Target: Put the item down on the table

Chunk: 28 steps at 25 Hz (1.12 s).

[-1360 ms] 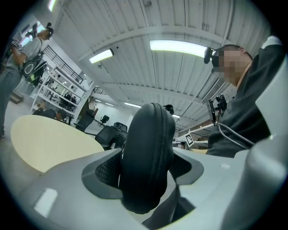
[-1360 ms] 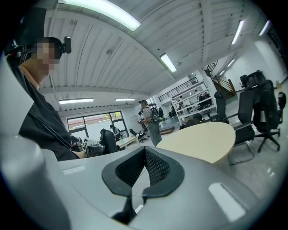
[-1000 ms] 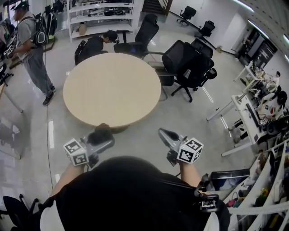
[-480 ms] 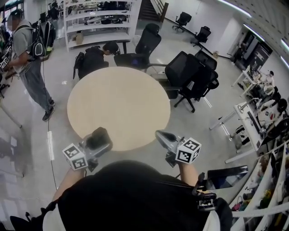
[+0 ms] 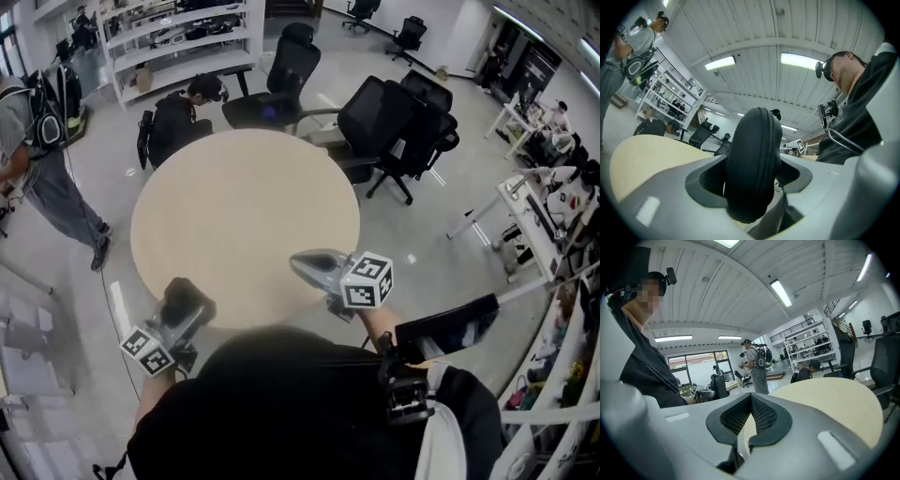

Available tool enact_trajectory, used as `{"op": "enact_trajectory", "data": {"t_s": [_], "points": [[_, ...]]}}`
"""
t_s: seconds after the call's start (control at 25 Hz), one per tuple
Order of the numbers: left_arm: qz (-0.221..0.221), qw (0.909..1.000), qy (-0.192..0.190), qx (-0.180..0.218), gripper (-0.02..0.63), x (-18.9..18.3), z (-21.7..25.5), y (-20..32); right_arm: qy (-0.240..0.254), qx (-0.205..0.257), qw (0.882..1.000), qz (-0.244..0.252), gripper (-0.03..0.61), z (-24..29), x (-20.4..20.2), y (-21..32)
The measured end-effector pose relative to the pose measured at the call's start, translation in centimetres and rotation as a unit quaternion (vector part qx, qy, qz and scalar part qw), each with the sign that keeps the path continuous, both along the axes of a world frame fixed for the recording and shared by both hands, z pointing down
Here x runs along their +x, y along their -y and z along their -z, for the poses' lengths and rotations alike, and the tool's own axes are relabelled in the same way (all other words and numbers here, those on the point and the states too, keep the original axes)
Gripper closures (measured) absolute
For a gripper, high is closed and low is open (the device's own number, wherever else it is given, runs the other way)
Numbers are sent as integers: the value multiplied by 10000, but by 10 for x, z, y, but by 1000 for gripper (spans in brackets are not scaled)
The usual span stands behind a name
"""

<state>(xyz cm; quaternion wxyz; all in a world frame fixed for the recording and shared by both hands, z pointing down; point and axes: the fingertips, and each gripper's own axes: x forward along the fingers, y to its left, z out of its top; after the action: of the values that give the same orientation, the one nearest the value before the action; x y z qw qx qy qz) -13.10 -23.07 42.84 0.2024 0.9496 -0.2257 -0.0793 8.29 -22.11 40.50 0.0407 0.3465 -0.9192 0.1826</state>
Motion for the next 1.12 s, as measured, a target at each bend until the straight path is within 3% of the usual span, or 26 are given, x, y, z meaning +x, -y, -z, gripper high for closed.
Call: {"op": "enact_trajectory", "data": {"t_s": [0.16,0.4,0.64,0.76,0.92,1.12], "points": [[373,9992,107,-44,311,35,-8,32,109,-167,9990,409,565,-20,30,47],[746,9966,91,-350,311,138,-14,96,160,-525,9939,960,565,-41,107,135],[1019,9926,277,-606,311,204,-6,145,380,-683,9832,1649,565,-48,136,201],[1080,9907,473,-686,311,210,-11,155,494,-751,9793,1812,565,-60,136,220],[1153,9875,577,-908,311,190,-21,170,630,-939,9782,1740,565,-75,125,241],[783,9912,367,-999,311,152,-37,196,382,-1035,9840,1399,565,-90,88,263]]}}
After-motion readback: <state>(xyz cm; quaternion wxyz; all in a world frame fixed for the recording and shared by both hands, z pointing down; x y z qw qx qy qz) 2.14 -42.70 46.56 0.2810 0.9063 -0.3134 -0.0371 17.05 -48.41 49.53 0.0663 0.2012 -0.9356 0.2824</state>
